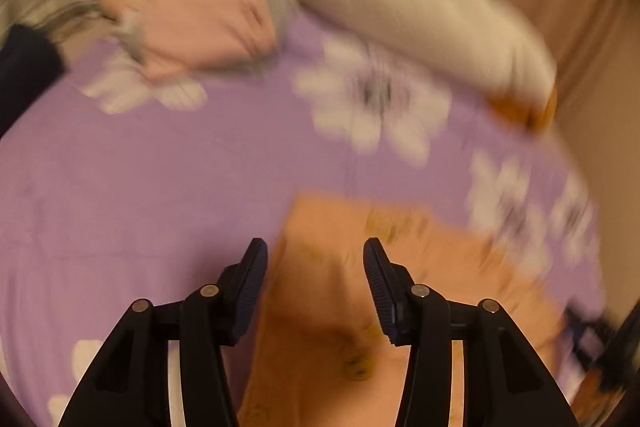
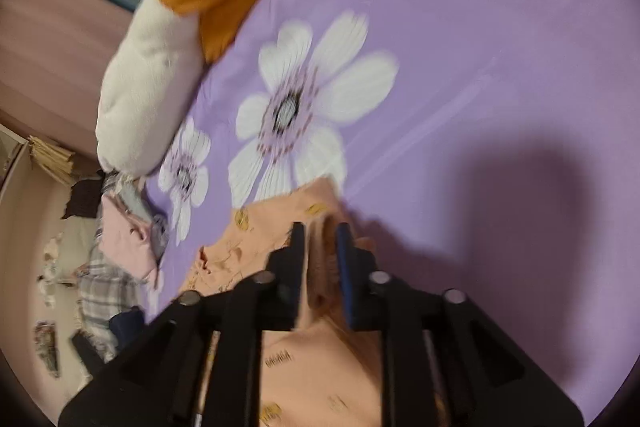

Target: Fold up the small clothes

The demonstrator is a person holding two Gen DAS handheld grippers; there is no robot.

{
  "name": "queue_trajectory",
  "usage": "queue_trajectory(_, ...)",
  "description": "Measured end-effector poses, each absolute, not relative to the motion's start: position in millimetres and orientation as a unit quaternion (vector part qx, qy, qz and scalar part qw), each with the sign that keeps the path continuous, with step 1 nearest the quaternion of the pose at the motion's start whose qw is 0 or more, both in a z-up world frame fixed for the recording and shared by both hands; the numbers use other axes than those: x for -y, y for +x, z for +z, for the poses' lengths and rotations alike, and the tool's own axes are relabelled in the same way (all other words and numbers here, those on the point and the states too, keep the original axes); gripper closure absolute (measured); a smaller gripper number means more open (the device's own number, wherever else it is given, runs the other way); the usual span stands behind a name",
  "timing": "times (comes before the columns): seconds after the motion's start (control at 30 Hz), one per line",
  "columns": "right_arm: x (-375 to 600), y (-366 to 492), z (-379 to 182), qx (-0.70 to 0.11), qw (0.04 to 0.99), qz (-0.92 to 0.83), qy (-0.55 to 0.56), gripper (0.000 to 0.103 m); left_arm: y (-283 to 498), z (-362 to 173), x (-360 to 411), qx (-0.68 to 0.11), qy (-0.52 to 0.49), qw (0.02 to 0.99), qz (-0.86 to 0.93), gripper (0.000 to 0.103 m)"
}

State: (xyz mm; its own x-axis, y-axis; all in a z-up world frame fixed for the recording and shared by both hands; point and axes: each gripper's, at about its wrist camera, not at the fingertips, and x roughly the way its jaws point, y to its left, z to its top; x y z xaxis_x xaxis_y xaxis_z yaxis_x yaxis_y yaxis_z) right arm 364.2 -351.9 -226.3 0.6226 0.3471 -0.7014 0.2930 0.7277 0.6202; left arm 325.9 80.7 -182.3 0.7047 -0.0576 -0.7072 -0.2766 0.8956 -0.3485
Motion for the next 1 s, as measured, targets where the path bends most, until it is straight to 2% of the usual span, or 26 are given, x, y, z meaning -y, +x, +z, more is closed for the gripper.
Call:
queue_trajectory(0.07, 363.7, 347.0, -206.0, -0.417, 0.838, -0.007, 0.354, 0.067, 305.4, -159.1, -87.7, -0.346, -0.255, 0.903, -0.006, 0.052)
queue_trajectory(0.17, 370.7, 329.0, -193.7, -0.414, 0.838, 0.010, 0.356, 0.067, 301.5, -151.9, -72.2, -0.405, -0.227, 0.883, -0.066, 0.053)
queue_trajectory(0.2, 366.6, 324.1, -192.2, -0.426, 0.834, 0.022, 0.349, 0.067, 299.5, -157.7, -62.2, -0.439, -0.204, 0.873, -0.051, 0.056)
queue_trajectory(0.27, 349.3, 320.1, -195.8, -0.461, 0.827, 0.029, 0.322, 0.072, 297.2, -169.6, -44.1, -0.464, -0.151, 0.872, -0.031, 0.063)
queue_trajectory(0.33, 329.4, 321.9, -206.6, -0.492, 0.816, 0.040, 0.300, 0.082, 296.3, -192.9, -20.7, -0.490, -0.106, 0.864, -0.042, 0.076)
queue_trajectory(0.43, 304.7, 326.9, -222.9, -0.508, 0.804, 0.079, 0.299, 0.087, 308.2, -222.7, 1.0, -0.530, -0.085, 0.840, -0.078, 0.083)
queue_trajectory(0.53, 282.9, 334.2, -232.6, -0.521, 0.801, 0.094, 0.278, 0.088, 317.0, -237.6, 14.9, -0.547, -0.034, 0.834, -0.068, 0.083)
queue_trajectory(0.73, 254.6, 392.7, -243.7, -0.540, 0.801, 0.085, 0.246, 0.089, 381.9, -225.6, 0.4, -0.528, -0.018, 0.849, -0.012, 0.083)
queue_trajectory(0.77, 251.0, 410.5, -240.4, -0.531, 0.812, 0.071, 0.230, 0.094, 397.7, -216.7, -10.6, -0.505, -0.021, 0.861, 0.051, 0.083)
queue_trajectory(0.8, 254.6, 426.1, -234.1, -0.512, 0.827, 0.032, 0.229, 0.094, 402.3, -206.7, -20.9, -0.485, -0.033, 0.867, 0.106, 0.083)
queue_trajectory(0.87, 274.6, 434.8, -217.4, -0.469, 0.838, -0.021, 0.278, 0.086, 391.1, -181.4, -42.6, -0.427, -0.096, 0.890, 0.129, 0.082)
queue_trajectory(0.9, 287.7, 428.9, -205.8, -0.435, 0.839, 0.009, 0.326, 0.087, 372.0, -167.3, -58.3, -0.382, -0.154, 0.905, 0.108, 0.072)
queue_trajectory(0.93, 294.9, 422.6, -198.1, -0.417, 0.839, 0.041, 0.347, 0.088, 360.8, -162.4, -66.1, -0.368, -0.183, 0.907, 0.095, 0.045)
queue_trajectory(0.97, 300.5, 413.3, -189.5, -0.405, 0.842, 0.068, 0.350, 0.087, 347.0, -159.5, -75.3, -0.375, -0.212, 0.899, 0.080, 0.034)
queue_trajectory(1.0, 303.7, 401.4, -180.9, -0.410, 0.850, 0.068, 0.324, 0.087, 339.9, -160.2, -79.9, -0.385, -0.232, 0.891, 0.069, 0.027)
